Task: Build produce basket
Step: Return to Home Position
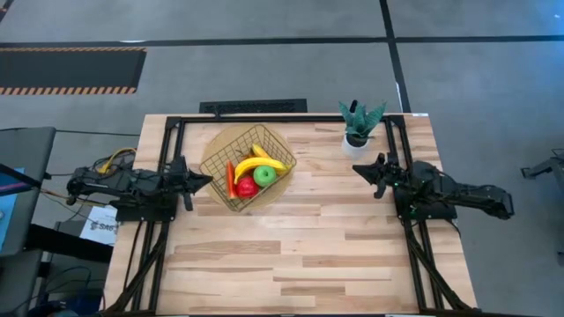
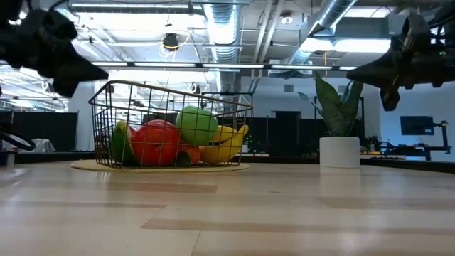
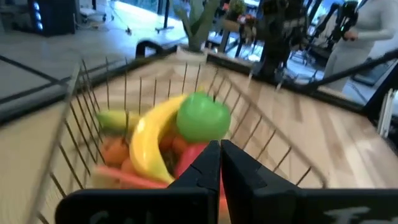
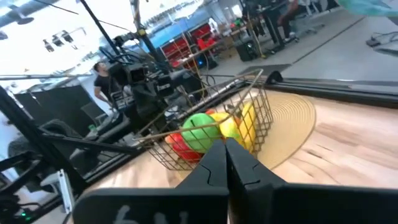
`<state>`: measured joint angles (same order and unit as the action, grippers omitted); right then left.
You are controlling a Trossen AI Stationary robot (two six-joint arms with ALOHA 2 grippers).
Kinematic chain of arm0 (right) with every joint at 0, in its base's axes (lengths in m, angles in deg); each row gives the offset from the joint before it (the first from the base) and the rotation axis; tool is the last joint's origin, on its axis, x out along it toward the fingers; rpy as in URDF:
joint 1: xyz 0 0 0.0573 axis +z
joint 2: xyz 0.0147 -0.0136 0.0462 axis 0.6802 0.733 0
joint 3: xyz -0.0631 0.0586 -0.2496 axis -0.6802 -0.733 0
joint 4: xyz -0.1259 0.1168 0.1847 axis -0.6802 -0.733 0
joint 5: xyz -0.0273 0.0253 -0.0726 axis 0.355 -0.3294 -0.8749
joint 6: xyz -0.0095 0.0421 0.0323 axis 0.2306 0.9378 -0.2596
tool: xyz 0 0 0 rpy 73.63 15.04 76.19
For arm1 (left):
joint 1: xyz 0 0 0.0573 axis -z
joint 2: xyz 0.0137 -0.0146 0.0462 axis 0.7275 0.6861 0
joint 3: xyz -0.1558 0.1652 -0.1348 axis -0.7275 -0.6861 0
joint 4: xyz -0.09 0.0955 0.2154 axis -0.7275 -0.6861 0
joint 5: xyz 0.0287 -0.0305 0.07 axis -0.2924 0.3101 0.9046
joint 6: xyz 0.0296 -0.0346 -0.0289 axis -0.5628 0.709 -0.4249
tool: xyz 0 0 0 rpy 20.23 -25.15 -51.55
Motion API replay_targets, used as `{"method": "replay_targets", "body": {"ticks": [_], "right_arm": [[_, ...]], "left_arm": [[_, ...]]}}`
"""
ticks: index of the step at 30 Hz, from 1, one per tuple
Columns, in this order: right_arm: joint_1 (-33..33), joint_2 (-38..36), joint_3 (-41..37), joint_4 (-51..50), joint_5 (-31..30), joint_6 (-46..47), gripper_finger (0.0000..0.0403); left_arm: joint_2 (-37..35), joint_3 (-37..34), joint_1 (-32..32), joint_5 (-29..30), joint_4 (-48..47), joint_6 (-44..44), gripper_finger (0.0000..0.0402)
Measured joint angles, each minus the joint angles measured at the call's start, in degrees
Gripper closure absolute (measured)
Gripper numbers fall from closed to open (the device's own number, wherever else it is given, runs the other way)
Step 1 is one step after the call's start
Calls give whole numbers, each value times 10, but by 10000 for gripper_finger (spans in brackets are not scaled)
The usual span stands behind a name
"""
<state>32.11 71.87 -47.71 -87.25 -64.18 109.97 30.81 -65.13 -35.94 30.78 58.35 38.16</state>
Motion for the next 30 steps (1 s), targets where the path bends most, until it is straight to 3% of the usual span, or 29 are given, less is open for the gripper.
{"method": "replay_targets", "body": {"ticks": [6,15,30], "right_arm": [[-3,1,0,-3,0,13,401],[-3,6,-1,-4,-7,28,401],[-3,66,-1,-5,-9,10,372]], "left_arm": [[0,-54,0,-28,65,6,401],[1,-60,0,-166,80,9,401],[2,-55,0,-167,47,7,401]]}}
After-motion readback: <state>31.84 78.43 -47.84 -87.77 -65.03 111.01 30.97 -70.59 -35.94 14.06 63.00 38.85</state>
